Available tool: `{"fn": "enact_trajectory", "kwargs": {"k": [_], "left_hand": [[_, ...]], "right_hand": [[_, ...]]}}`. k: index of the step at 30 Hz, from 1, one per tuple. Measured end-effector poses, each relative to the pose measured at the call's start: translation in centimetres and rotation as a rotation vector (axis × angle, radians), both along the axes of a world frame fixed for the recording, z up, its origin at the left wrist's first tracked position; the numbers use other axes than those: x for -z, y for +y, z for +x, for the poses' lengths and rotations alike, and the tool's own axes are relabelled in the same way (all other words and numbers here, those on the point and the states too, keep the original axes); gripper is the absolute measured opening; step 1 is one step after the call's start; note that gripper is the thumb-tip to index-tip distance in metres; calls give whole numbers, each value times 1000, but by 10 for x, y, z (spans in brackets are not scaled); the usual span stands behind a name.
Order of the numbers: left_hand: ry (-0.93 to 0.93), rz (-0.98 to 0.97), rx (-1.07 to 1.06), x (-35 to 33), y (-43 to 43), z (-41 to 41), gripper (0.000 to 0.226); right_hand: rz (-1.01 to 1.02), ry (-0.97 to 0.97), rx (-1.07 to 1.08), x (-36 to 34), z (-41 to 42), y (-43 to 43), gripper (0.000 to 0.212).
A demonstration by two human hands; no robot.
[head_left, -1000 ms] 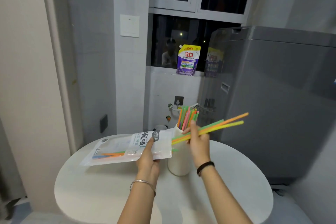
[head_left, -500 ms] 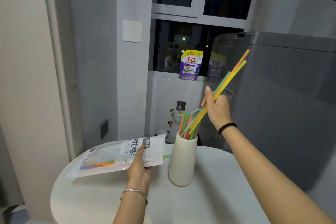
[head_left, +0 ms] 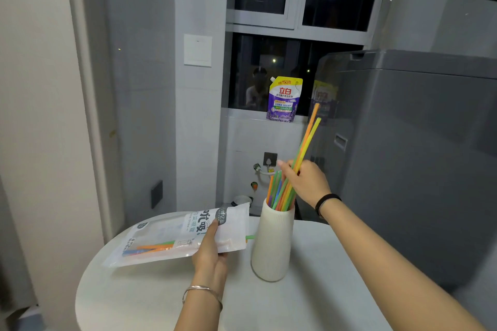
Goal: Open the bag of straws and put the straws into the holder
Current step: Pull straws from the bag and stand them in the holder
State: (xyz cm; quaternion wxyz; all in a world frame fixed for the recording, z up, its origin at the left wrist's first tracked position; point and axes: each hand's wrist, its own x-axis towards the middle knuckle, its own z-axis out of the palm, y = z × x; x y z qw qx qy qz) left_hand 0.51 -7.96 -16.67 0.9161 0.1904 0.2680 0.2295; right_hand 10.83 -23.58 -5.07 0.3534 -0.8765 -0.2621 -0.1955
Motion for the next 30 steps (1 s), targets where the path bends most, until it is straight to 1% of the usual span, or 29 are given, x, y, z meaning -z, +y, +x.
{"fn": "enact_trajectory", "kwargs": {"k": [2,4,6,8,11,13,14,15,16,17,19,20,21,22,23,26,27,28,29,30], "left_hand": [[-7,1,-4,0,0,0,51],[-12,-1,-7,0,0,0,51],[-13,-2,-4,0,0,1,51],[-16,1,1,-1,-1,1,51],[-17,-3,14,-2,-2,0,52],[-8,-3,16,-3,-4,-1,52],[-3,-1,17,-3,-4,-1,52],[1,2,18,-4,-5,-1,52],[2,6,20,-5,-5,-2,52],[1,7,20,-5,-5,-2,52],[-4,8,24,-5,-4,-2,52],[-5,8,27,-6,-4,-2,52],[-7,3,29,-6,-4,-3,52],[-10,-4,29,-7,-3,-4,52],[-13,-13,28,-7,-4,-5,52],[-12,-17,23,-9,-4,-7,52],[-14,-12,20,-10,-4,-8,52],[-19,-6,17,-10,-3,-8,51],[-24,-1,16,-11,-2,-9,51],[-28,2,14,-12,-2,-10,50]], "right_hand": [[-43,25,7,5,1,0,38],[24,40,18,5,3,-1,29],[128,18,18,1,3,-2,28],[162,-15,6,-3,3,-1,29],[76,-54,-7,1,4,1,34],[-65,-61,8,8,7,2,31],[-133,-34,21,12,9,2,30],[-149,15,20,15,10,1,30],[-96,68,-3,17,8,1,29],[18,100,-41,17,6,1,31],[259,79,-96,15,-1,0,47],[310,40,-102,13,-5,-1,54],[304,-1,-102,11,-7,-1,56],[248,-32,-100,11,-9,0,56],[142,-55,-88,12,-11,0,54],[-315,-129,-4,21,-12,3,51],[-410,-140,21,24,-12,4,51],[-450,-140,40,24,-13,5,52],[-436,-137,50,24,-15,5,52],[-364,-141,51,23,-18,4,50]]}}
